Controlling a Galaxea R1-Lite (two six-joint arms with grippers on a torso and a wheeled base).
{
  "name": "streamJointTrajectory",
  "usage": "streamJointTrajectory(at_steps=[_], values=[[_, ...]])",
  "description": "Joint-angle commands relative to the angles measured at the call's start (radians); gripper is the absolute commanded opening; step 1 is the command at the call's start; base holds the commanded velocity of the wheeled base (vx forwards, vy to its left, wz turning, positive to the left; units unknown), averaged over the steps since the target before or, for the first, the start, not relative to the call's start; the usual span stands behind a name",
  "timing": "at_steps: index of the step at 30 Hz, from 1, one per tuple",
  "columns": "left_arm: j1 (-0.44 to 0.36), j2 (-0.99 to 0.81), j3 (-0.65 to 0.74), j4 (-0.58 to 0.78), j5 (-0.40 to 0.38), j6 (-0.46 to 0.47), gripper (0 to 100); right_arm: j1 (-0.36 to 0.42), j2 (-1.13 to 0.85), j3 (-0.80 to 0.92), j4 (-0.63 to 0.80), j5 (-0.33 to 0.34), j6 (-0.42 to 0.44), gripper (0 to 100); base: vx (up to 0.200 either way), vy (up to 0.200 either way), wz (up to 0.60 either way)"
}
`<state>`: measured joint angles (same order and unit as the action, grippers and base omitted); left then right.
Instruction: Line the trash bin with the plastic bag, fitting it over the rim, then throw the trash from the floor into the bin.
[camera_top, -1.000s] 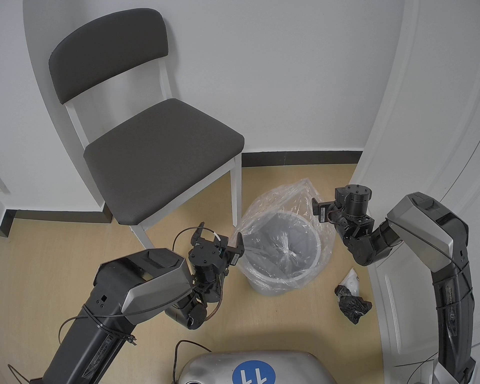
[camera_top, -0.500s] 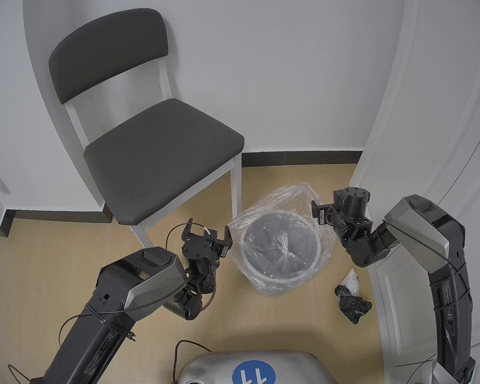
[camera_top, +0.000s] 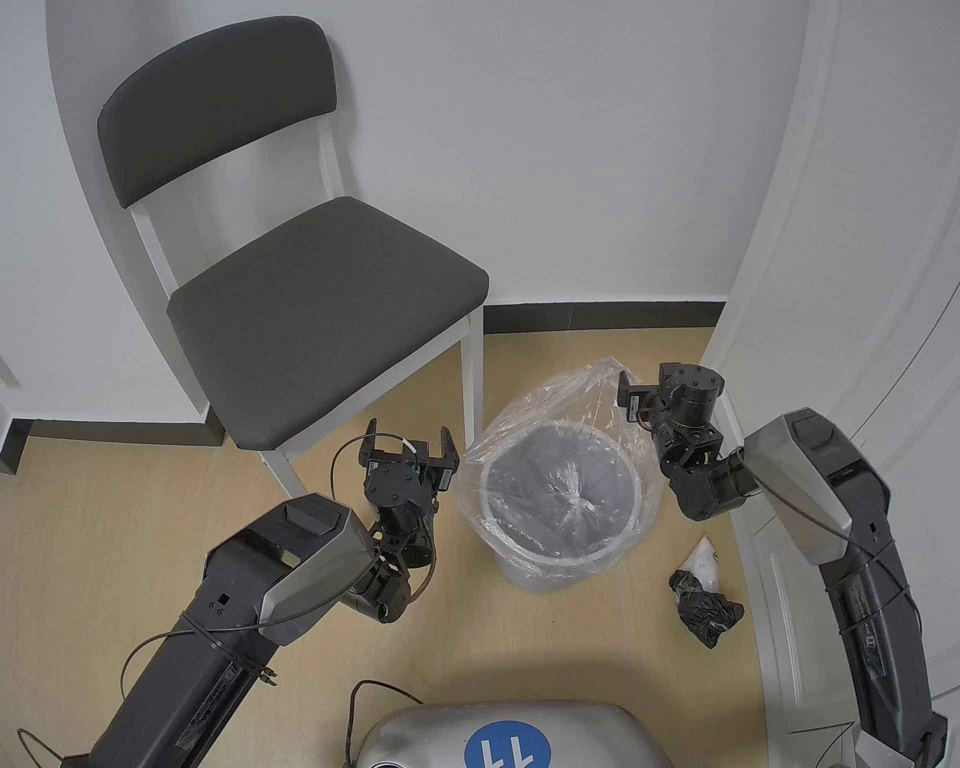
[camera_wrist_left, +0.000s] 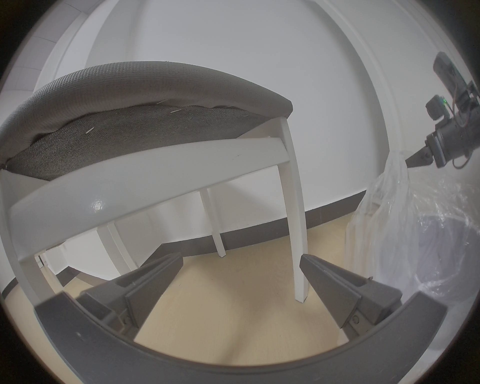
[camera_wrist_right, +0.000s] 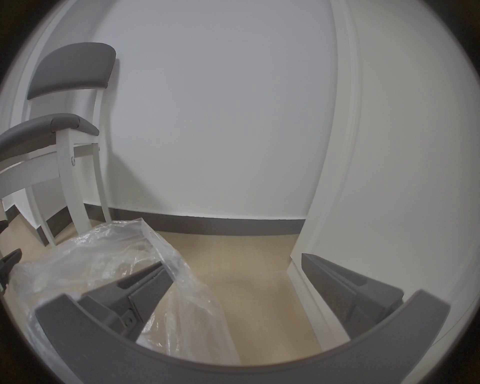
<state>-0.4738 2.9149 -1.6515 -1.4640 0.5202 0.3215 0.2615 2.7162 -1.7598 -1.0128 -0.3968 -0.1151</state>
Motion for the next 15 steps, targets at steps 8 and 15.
streamJointTrajectory(at_steps=[8,15], values=[[0.003,0.04,-0.076,0.022,0.032,-0.004,100,0.019,0.254,-0.24,0.017,-0.01,0.006,100,0.0,0.0,0.0],[-0.009,0.017,-0.073,-0.035,0.032,0.001,100,0.019,0.252,-0.24,0.034,-0.01,0.022,100,0.0,0.0,0.0]])
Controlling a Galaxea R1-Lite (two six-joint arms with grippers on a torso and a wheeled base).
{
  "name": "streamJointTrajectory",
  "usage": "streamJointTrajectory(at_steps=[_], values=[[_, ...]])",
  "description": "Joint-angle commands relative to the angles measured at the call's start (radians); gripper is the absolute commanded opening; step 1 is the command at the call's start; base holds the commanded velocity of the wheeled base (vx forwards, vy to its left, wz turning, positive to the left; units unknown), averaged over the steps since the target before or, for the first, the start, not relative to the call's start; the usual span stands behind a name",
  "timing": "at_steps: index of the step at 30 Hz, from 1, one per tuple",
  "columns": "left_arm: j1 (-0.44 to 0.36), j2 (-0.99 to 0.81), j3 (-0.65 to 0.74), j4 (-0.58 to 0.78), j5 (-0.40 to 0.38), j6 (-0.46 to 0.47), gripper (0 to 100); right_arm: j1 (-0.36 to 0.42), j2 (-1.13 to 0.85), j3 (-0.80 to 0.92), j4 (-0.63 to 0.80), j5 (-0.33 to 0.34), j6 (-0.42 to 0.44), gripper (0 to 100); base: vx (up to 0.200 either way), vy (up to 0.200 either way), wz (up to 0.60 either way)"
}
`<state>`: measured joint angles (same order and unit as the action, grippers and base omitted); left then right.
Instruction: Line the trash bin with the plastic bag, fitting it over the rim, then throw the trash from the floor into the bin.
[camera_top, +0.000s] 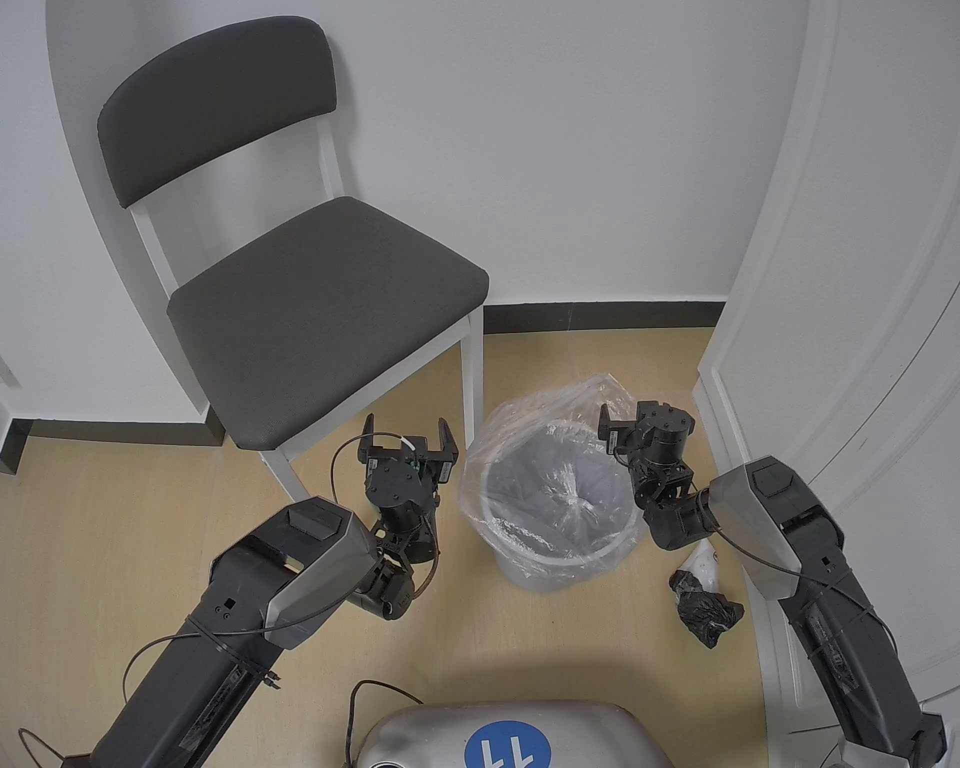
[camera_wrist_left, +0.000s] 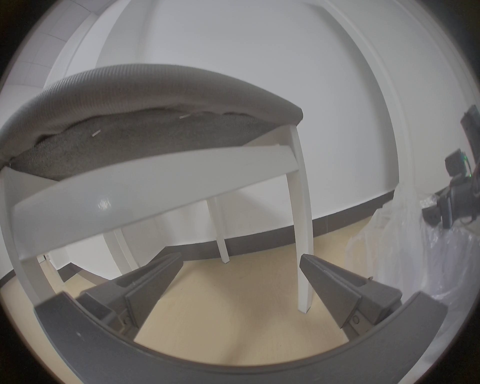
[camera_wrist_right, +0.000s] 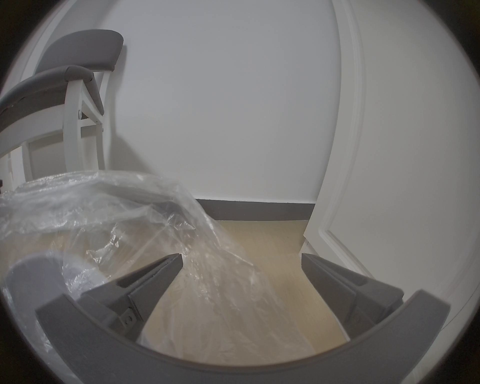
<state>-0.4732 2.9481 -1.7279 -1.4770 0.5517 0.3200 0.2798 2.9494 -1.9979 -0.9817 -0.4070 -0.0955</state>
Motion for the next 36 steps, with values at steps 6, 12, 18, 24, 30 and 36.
streamJointTrajectory(at_steps=[6,12,18,24,30,36], values=[[-0.084,-0.136,0.171,-0.054,-0.009,-0.064,100,0.002,-0.053,0.025,-0.008,-0.035,0.002,100,0.0,0.0,0.0],[-0.136,-0.222,0.347,-0.052,-0.047,-0.141,100,0.012,-0.188,0.281,0.0,-0.019,0.016,100,0.0,0.0,0.0],[-0.15,-0.251,0.424,-0.052,-0.072,-0.167,100,0.022,-0.342,0.565,0.018,0.097,0.022,100,0.0,0.0,0.0],[-0.15,-0.253,0.439,-0.052,-0.092,-0.17,100,0.029,-0.398,0.631,0.029,0.128,0.023,100,0.0,0.0,0.0],[-0.15,-0.256,0.467,-0.054,-0.11,-0.171,100,0.022,-0.421,0.637,0.026,0.125,0.023,100,0.0,0.0,0.0],[-0.159,-0.356,0.696,-0.055,-0.259,-0.21,100,0.022,-0.423,0.62,0.017,0.119,0.025,100,0.0,0.0,0.0]])
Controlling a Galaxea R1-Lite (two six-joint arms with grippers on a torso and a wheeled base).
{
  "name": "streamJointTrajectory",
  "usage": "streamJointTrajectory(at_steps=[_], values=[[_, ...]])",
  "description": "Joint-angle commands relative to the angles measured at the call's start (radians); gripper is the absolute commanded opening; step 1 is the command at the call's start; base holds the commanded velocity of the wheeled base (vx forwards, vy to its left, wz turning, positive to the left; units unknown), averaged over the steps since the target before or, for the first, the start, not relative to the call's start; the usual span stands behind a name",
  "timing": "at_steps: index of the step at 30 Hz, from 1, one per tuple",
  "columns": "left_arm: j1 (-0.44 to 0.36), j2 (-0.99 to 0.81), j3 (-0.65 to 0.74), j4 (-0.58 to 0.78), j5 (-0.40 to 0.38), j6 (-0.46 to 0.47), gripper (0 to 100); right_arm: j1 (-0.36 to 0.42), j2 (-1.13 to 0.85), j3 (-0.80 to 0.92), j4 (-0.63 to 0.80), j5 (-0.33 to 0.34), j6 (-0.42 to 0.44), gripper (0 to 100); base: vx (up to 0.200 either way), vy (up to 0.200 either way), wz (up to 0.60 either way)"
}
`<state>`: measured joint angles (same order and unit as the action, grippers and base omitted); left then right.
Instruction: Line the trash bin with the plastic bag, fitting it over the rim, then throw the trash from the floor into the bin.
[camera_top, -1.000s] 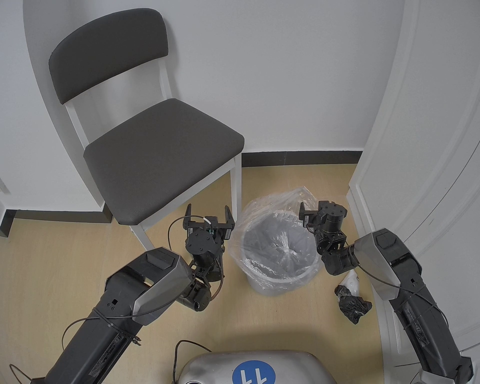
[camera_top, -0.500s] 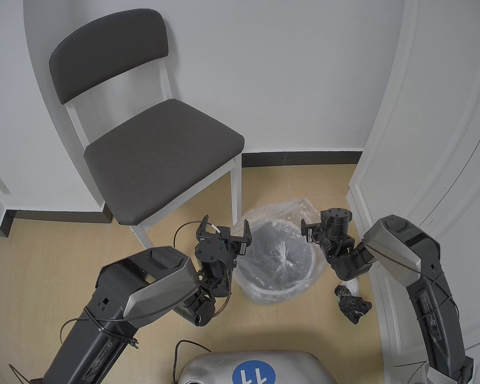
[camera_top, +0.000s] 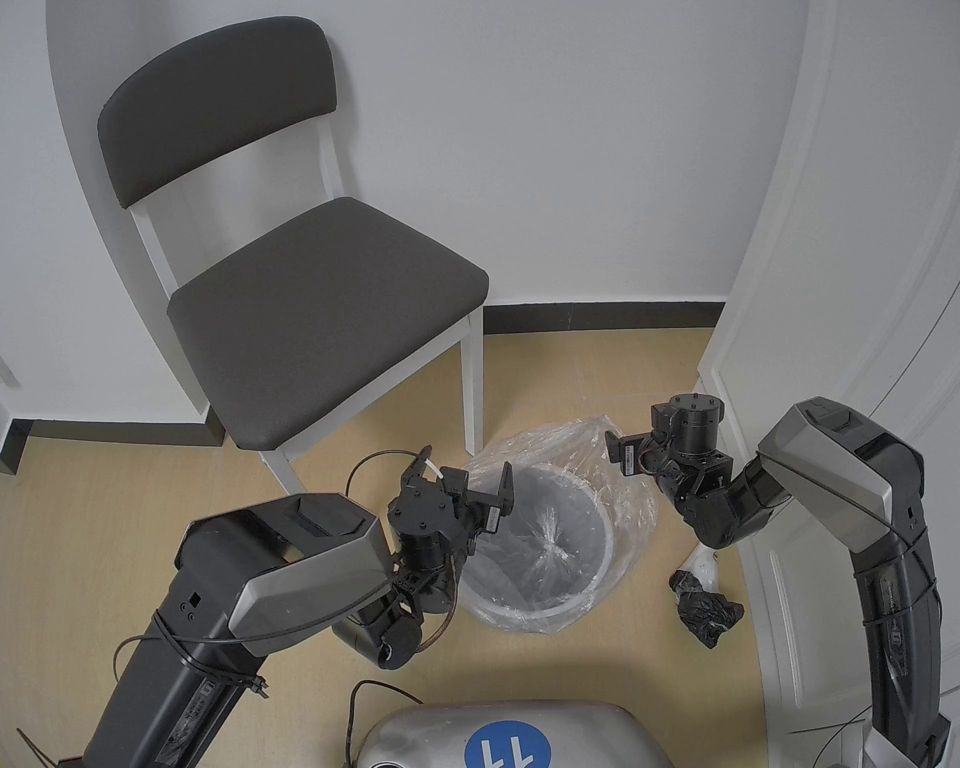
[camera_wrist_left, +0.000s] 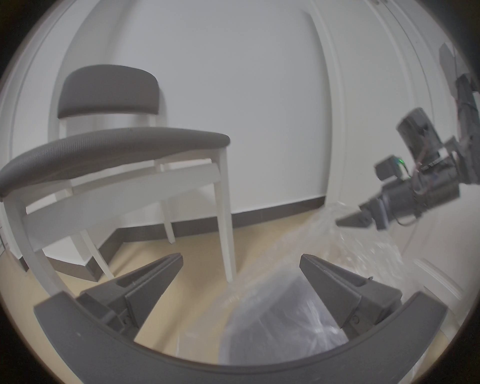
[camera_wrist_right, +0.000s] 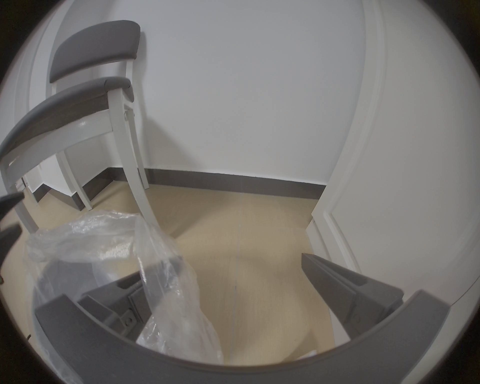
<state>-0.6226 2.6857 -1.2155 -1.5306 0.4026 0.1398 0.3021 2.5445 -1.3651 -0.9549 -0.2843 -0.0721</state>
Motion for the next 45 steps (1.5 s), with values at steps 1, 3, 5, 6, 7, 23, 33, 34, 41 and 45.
streamJointTrajectory(at_steps=[1,3,5,6,7,23,33,34,41,45], values=[[-0.009,-0.096,0.191,-0.002,-0.116,-0.031,100,0.0,-0.018,-0.012,-0.01,-0.004,0.002,100,0.0,0.0,0.0],[-0.014,-0.147,0.304,0.0,-0.222,-0.055,100,0.006,-0.03,0.0,-0.01,-0.004,0.002,100,0.0,0.0,0.0],[-0.011,-0.15,0.329,0.001,-0.26,-0.06,100,0.011,-0.032,0.011,-0.012,-0.004,0.002,100,0.0,0.0,0.0],[-0.009,-0.145,0.329,0.001,-0.263,-0.058,100,0.014,-0.032,0.014,-0.012,-0.004,0.002,100,0.0,0.0,0.0],[-0.005,-0.139,0.323,0.004,-0.264,-0.058,100,0.018,-0.033,0.017,-0.012,-0.004,0.003,100,0.0,0.0,0.0],[0.138,-0.033,0.116,0.112,-0.188,-0.048,100,0.038,-0.035,0.041,-0.025,-0.004,0.002,100,0.0,0.0,0.0],[0.159,-0.017,0.073,0.132,-0.185,-0.051,100,0.037,-0.027,0.029,-0.027,-0.004,0.002,100,0.0,0.0,0.0],[0.159,-0.017,0.073,0.132,-0.185,-0.051,100,0.037,-0.027,0.027,-0.027,-0.006,0.002,100,0.0,0.0,0.0],[0.176,0.04,-0.021,0.133,-0.149,-0.051,100,0.038,0.051,-0.061,-0.084,-0.009,0.003,100,0.0,0.0,0.0],[0.182,0.059,-0.042,0.135,-0.134,-0.046,100,0.037,0.091,-0.1,-0.082,-0.009,0.003,100,0.0,0.0,0.0]])
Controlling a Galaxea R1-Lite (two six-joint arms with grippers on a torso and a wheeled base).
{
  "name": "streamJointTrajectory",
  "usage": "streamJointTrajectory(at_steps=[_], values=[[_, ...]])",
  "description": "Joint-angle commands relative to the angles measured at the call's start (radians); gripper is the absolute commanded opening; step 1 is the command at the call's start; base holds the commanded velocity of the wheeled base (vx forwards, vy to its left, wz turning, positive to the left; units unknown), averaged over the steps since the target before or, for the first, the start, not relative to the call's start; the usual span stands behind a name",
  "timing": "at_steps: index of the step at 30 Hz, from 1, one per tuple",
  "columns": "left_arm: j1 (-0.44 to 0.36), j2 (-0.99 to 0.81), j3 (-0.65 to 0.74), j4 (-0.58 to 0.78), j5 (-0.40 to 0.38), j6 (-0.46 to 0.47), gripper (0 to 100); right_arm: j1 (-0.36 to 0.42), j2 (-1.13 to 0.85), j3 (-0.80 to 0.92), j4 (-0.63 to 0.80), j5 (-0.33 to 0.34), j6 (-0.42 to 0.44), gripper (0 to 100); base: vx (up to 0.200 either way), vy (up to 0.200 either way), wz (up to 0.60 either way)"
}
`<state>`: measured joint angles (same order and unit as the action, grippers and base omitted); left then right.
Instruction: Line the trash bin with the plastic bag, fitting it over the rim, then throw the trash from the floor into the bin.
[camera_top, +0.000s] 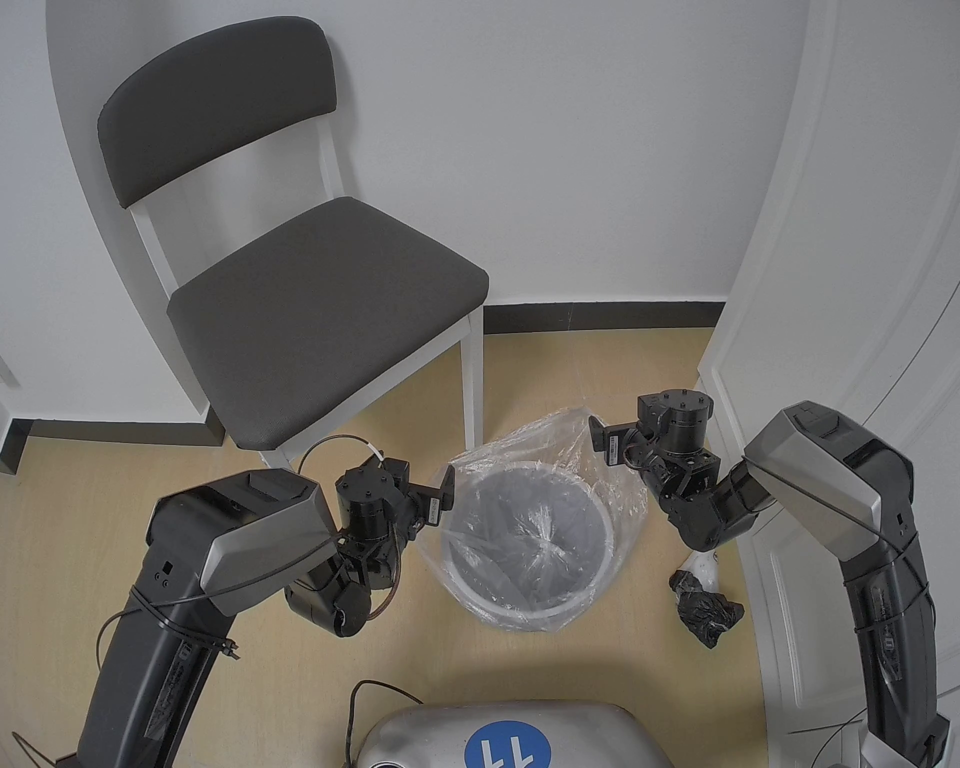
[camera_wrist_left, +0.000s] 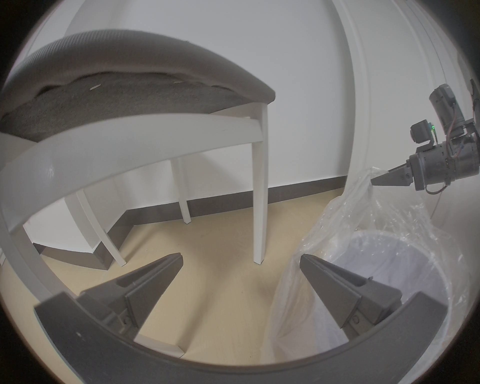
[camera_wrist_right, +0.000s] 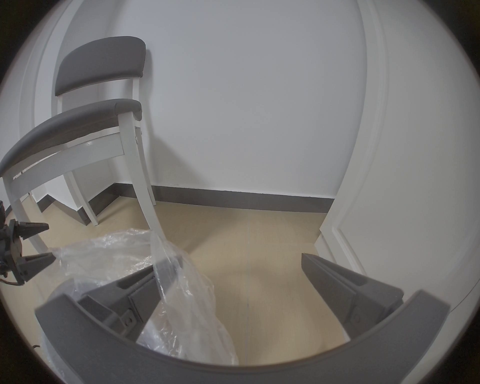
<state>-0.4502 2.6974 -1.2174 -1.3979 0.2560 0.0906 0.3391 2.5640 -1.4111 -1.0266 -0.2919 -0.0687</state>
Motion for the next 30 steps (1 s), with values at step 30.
streamJointTrajectory(at_steps=[30], values=[[0.036,0.085,-0.082,0.103,0.074,0.02,100,-0.034,0.206,-0.177,0.085,0.002,0.012,100,0.0,0.0,0.0]])
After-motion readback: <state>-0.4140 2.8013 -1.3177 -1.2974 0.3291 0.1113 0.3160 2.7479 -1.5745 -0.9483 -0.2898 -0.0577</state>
